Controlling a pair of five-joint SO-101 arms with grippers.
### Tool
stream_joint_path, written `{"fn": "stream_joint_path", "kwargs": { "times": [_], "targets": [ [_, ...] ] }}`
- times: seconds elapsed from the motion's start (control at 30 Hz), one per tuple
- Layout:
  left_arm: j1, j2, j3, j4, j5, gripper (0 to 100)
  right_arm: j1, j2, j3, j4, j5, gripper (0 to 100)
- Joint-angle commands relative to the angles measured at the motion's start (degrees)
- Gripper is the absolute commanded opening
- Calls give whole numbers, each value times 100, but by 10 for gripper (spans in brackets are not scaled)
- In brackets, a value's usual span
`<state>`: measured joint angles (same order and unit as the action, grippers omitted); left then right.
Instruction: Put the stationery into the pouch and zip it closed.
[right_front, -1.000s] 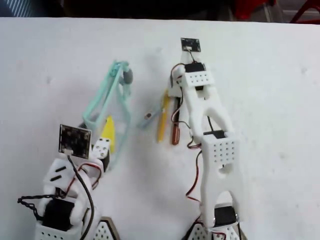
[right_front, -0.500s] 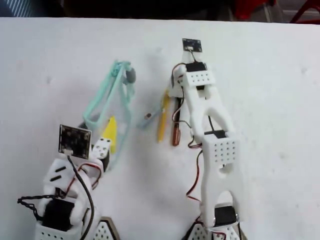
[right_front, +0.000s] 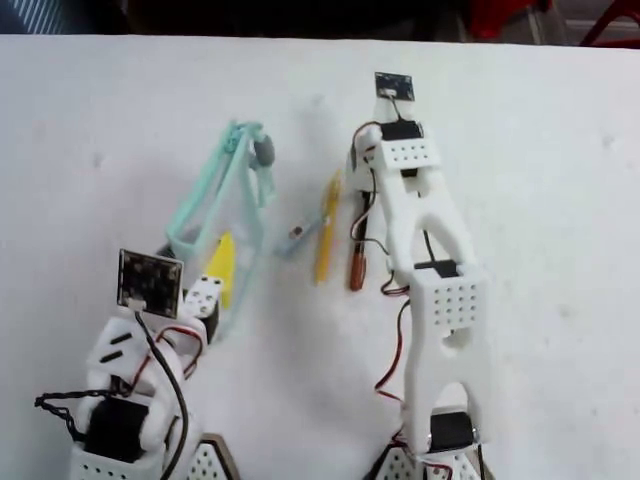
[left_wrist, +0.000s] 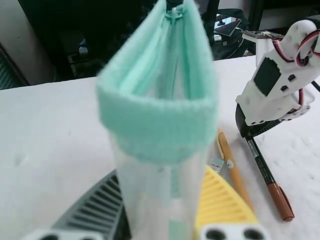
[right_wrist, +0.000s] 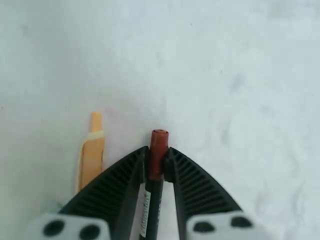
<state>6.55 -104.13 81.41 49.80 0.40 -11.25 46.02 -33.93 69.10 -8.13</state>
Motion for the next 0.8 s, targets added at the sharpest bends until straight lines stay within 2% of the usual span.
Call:
{"fn": "stream_joint_path", "kwargs": {
  "times": [0.0, 0.3, 0.53, 0.77],
  "targets": [
    [-40, -31, -35, -105, -18, 139, -84, -391, -97, 31, -9, 17],
    [-40, -31, -35, -105, -18, 139, -374, -444, 158, 22, -53, 17],
    [-40, -31, -35, -105, -18, 140, -330, -681, 167, 40, -18, 17],
    [-40, -31, -35, -114, -18, 142, -312, -1631, 167, 919, -18, 17]
  ]
}}
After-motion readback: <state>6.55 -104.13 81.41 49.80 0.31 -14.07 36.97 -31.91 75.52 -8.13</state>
